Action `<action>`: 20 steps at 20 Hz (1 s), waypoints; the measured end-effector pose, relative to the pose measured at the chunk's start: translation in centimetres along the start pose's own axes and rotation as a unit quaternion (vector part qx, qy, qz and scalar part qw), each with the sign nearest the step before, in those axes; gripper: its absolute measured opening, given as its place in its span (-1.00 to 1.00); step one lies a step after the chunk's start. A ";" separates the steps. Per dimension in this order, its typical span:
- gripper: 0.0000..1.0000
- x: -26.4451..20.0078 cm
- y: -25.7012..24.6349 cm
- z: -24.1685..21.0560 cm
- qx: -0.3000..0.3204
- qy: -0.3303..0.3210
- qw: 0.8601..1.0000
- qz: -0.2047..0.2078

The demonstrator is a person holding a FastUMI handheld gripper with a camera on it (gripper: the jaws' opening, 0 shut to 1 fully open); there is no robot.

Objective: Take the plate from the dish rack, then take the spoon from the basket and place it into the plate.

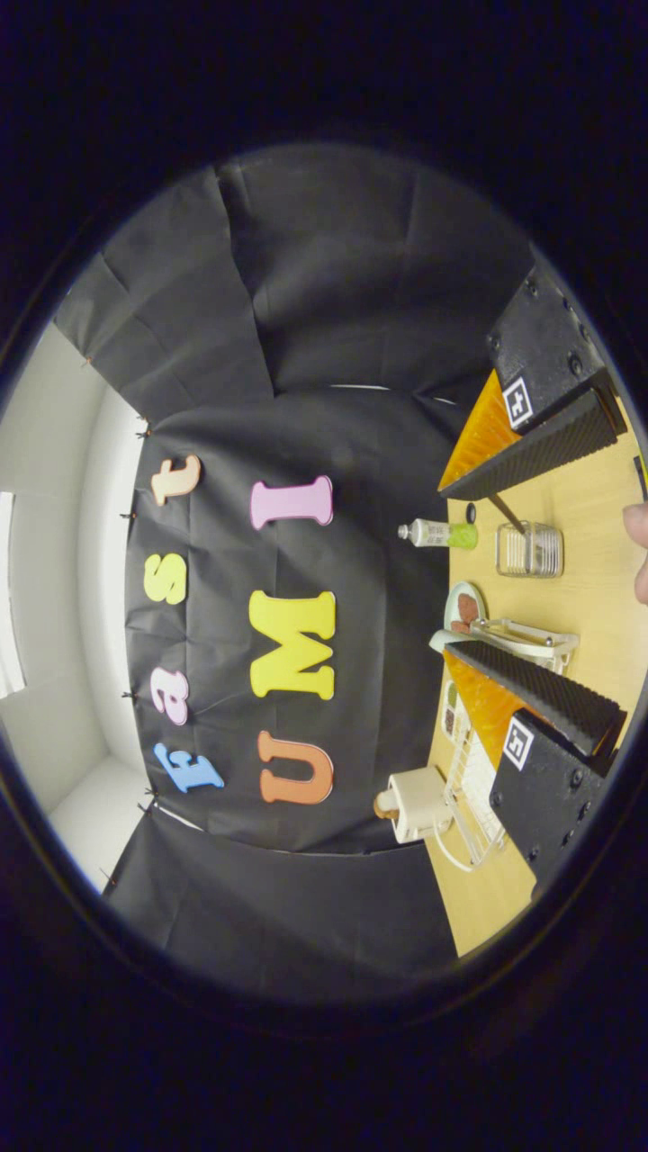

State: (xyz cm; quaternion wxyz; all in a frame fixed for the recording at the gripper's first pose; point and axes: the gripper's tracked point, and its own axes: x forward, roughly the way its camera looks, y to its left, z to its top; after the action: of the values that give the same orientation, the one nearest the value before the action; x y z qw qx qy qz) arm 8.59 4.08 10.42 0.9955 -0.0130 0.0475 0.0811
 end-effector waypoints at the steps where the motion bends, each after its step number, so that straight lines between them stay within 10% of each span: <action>1: 1.00 0.8 0.5 0.6 -0.001 0.009 1.000 0.007; 9: 1.00 9.3 4.5 3.3 -0.015 0.146 0.987 0.058; 20: 1.00 17.1 7.9 -3.3 -0.003 0.368 0.926 0.085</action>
State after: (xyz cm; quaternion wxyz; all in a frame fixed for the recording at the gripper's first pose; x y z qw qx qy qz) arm 23.80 14.47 5.32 0.8971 -0.0411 0.4116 0.1554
